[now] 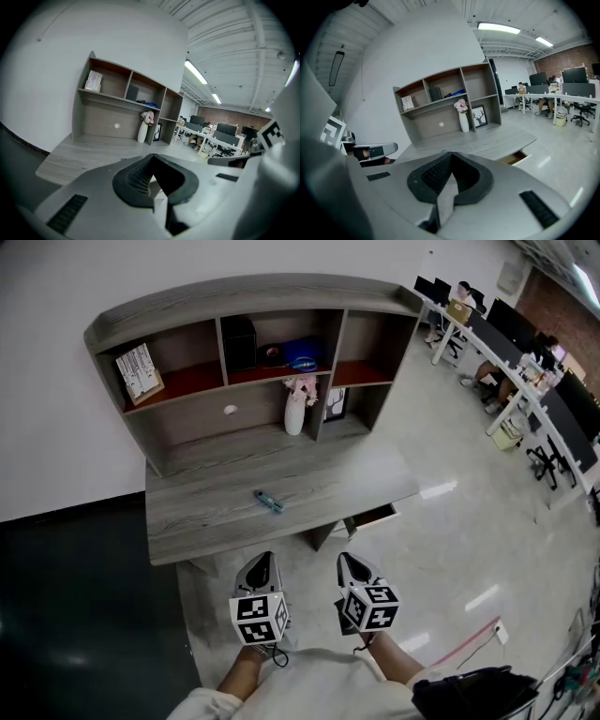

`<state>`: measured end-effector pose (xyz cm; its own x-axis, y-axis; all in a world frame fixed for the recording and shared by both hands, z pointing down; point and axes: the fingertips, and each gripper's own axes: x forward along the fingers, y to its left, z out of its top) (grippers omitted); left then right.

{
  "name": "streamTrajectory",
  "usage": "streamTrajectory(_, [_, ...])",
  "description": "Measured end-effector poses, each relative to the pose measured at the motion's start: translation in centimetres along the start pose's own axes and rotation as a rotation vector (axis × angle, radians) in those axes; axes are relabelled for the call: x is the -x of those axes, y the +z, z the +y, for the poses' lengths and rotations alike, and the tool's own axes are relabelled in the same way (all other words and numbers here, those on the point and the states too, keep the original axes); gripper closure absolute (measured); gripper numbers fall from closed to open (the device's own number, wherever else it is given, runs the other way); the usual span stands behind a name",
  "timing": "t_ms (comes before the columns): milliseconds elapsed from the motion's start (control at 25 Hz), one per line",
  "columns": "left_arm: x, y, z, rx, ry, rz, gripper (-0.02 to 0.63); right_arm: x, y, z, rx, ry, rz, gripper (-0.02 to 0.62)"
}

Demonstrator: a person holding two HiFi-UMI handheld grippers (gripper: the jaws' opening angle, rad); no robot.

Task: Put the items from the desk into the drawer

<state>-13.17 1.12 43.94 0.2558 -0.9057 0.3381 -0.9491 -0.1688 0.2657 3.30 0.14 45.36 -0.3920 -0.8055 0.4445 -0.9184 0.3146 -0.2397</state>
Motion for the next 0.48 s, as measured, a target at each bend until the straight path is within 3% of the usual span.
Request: streamTrajectory(480, [-7.6,0.7,7.3,0.095,0.003,0.056,0.607,-8.9,3.3,1.9,0.023,-0.001,0.039,0.597])
